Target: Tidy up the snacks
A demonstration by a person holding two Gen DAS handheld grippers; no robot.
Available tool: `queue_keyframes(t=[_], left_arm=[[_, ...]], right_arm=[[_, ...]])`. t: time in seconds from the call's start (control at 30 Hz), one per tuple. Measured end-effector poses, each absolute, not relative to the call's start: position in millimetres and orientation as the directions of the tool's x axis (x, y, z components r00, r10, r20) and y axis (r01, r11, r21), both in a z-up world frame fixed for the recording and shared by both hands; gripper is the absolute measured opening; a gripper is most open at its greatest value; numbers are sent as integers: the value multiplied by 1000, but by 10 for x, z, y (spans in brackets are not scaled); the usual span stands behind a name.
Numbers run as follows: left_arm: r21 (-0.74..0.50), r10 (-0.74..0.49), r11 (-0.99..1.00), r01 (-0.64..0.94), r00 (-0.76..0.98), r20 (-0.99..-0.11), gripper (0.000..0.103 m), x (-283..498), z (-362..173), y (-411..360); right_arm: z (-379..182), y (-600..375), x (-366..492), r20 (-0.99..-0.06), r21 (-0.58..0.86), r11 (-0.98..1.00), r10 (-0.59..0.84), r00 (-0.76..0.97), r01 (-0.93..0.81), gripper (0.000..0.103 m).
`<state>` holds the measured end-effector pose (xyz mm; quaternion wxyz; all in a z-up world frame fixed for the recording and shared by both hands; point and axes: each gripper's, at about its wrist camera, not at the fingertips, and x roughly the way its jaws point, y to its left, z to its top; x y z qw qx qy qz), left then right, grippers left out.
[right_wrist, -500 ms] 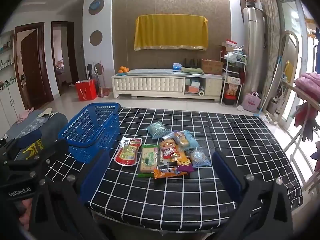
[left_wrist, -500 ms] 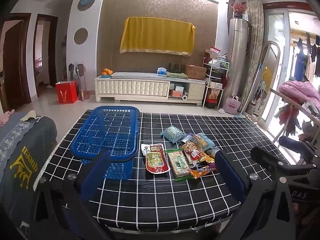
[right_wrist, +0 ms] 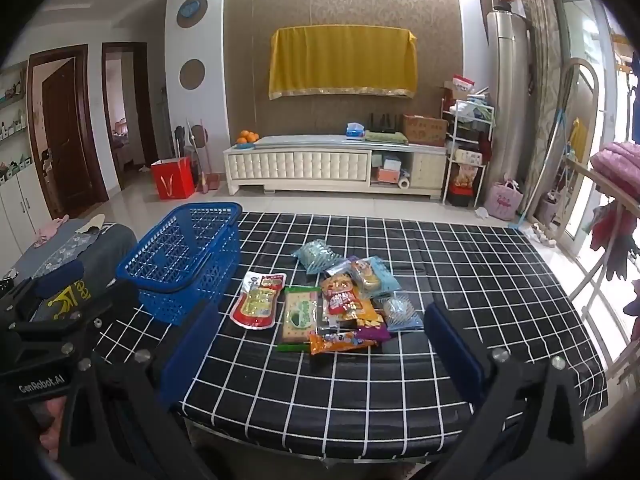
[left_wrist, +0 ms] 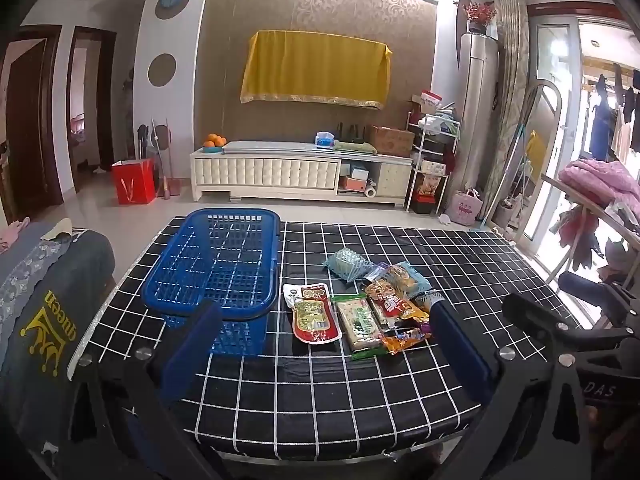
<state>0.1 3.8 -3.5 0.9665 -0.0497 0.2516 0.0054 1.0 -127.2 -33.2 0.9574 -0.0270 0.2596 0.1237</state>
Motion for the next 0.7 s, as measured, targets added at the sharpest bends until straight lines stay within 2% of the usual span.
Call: queue_keyframes(t=[0.2, 0.7], left_arm=[[-49, 25, 997, -55, 879, -477, 103, -14, -39, -29], [-83, -1, 995, -46, 867, -498, 103, -7, -84, 16]], right_arm=[[-358, -1277, 11, -510, 24, 967, 231, 829, -255, 103], [-386, -1279, 18, -517, 30, 965, 238, 822, -261, 103]])
